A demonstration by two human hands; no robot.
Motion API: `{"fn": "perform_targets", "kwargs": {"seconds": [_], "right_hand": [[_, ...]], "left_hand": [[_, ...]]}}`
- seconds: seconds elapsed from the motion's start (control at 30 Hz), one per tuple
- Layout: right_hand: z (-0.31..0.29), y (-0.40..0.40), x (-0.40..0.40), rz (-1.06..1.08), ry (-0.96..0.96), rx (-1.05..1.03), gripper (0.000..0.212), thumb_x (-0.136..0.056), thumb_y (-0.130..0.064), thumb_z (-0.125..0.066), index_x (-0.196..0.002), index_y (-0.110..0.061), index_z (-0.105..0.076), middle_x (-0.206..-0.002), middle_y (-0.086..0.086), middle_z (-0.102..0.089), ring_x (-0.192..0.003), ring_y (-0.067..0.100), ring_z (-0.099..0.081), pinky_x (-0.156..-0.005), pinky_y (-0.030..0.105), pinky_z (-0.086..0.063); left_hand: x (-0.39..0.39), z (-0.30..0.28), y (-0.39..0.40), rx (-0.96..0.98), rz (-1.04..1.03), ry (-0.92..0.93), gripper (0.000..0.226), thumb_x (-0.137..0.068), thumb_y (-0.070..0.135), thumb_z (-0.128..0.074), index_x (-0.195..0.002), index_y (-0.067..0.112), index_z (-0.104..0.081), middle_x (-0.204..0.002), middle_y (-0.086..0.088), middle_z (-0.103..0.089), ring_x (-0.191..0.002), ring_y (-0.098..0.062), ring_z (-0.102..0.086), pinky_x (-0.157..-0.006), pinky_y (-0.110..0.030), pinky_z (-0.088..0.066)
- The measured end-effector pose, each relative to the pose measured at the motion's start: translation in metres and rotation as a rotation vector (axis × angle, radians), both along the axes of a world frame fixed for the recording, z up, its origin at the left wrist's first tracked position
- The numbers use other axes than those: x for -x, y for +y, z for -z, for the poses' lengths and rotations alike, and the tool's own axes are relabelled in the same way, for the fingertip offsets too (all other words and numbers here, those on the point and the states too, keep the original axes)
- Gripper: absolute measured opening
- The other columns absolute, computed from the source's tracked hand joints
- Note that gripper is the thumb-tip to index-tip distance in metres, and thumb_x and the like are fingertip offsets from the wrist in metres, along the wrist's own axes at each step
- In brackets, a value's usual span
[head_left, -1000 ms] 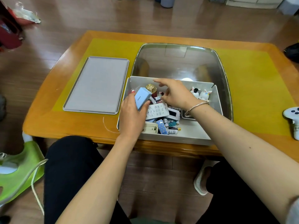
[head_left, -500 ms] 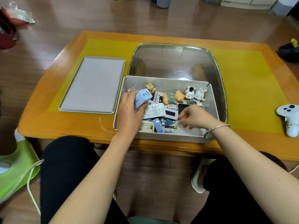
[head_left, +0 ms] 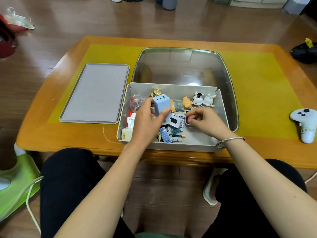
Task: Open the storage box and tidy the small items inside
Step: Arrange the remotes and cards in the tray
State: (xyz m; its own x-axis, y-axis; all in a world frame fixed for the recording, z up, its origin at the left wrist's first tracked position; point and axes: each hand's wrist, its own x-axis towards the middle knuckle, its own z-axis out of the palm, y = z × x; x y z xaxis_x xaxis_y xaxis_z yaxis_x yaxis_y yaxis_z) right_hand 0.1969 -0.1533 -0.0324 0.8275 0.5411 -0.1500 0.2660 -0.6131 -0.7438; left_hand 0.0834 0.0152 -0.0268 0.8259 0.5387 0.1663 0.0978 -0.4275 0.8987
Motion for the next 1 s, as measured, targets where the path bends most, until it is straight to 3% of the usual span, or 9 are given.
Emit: {"fn": "perform_targets", "kwargs": {"seconds": [0.1,0.17,0.3,0.43,0.5,0.57,0.7,0.83,1.0], "right_hand": [[-0.006,-0.003,0.009,-0.085,0.091,-0.195,0.028,-0.081,-0.016,-0.072,-0.107,-0.023,-0.066,-0.094,-0.002,-0.069,-0.072,0.011,-0.062,-0.077,0.02,-0.052],[-0.01,-0.002,0.017,-0.154,0.15,-0.29,0.036,-0.078,-0.02,-0.075,-0.108,-0.034,-0.061,-0.104,0.0,-0.069,-0.081,0.015,-0.068,-0.081,0.024,-0.054],[-0.007,0.0,0.028,-0.136,0.191,-0.411,0.043,-0.078,-0.013,-0.074,-0.107,-0.039,-0.056,-0.097,-0.008,-0.069,-0.076,0.012,-0.069,-0.075,0.028,-0.057],[-0.004,0.001,0.03,-0.019,0.124,-0.501,0.045,-0.074,-0.003,-0.076,-0.104,-0.033,-0.058,-0.086,-0.002,-0.067,-0.068,0.007,-0.064,-0.068,0.022,-0.056],[-0.003,0.0,0.03,0.021,0.091,-0.534,0.047,-0.071,0.001,-0.077,-0.1,-0.031,-0.06,-0.083,0.003,-0.065,-0.066,0.005,-0.061,-0.067,0.017,-0.053],[-0.003,-0.003,0.032,0.044,0.059,-0.548,0.046,-0.07,0.003,-0.077,-0.099,-0.028,-0.061,-0.083,0.003,-0.064,-0.066,0.004,-0.06,-0.068,0.014,-0.051],[-0.006,-0.005,0.036,-0.026,-0.084,-0.509,0.039,-0.073,0.001,-0.076,-0.106,-0.018,-0.064,-0.09,0.001,-0.057,-0.068,0.002,-0.055,-0.067,0.011,-0.049],[-0.008,-0.001,0.042,-0.014,-0.207,-0.482,0.039,-0.076,-0.006,-0.076,-0.107,-0.023,-0.061,-0.103,0.0,-0.056,-0.076,0.013,-0.059,-0.066,0.019,-0.053],[-0.004,0.003,0.044,-0.07,-0.017,-0.452,0.04,-0.081,-0.014,-0.072,-0.118,-0.023,-0.057,-0.108,-0.009,-0.063,-0.095,0.005,-0.063,-0.069,0.016,-0.054]], "left_hand": [[-0.003,-0.004,-0.005,0.203,0.114,-0.016,0.035,-0.086,0.016,-0.069,-0.11,0.017,-0.044,-0.096,0.014,-0.055,-0.081,0.011,-0.059,-0.066,-0.014,-0.053],[-0.003,-0.004,-0.008,0.301,0.188,-0.019,0.034,-0.089,0.012,-0.065,-0.112,0.014,-0.041,-0.1,0.009,-0.058,-0.084,0.01,-0.061,-0.07,-0.016,-0.053],[-0.001,-0.002,-0.012,0.323,0.245,-0.014,0.024,-0.095,0.02,-0.056,-0.112,0.02,-0.039,-0.104,0.012,-0.056,-0.089,0.011,-0.058,-0.077,-0.016,-0.051],[-0.001,-0.002,-0.013,0.387,0.267,-0.059,0.032,-0.089,0.008,-0.063,-0.111,0.017,-0.042,-0.106,0.007,-0.057,-0.091,0.005,-0.062,-0.072,-0.017,-0.053],[-0.001,0.0,-0.011,0.301,0.281,-0.062,0.039,-0.085,0.007,-0.069,-0.111,0.025,-0.046,-0.108,0.007,-0.055,-0.094,0.004,-0.06,-0.072,-0.015,-0.052],[-0.001,0.003,-0.009,0.093,0.31,-0.005,0.043,-0.081,0.012,-0.074,-0.111,0.031,-0.049,-0.108,0.009,-0.054,-0.099,-0.001,-0.054,-0.077,-0.014,-0.048],[-0.004,0.01,-0.011,-0.196,0.324,0.086,0.036,-0.078,0.024,-0.078,-0.106,0.022,-0.055,-0.101,0.008,-0.055,-0.095,-0.014,-0.049,-0.073,-0.022,-0.042],[-0.002,0.011,-0.013,-0.166,0.327,0.07,0.037,-0.081,0.026,-0.074,-0.104,0.029,-0.045,-0.105,0.008,-0.058,-0.094,-0.013,-0.055,-0.073,-0.026,-0.05],[0.0,0.013,-0.016,-0.181,0.355,0.019,0.037,-0.086,0.021,-0.07,-0.116,0.023,-0.048,-0.118,0.003,-0.056,-0.106,-0.009,-0.052,-0.079,-0.01,-0.047]]}}
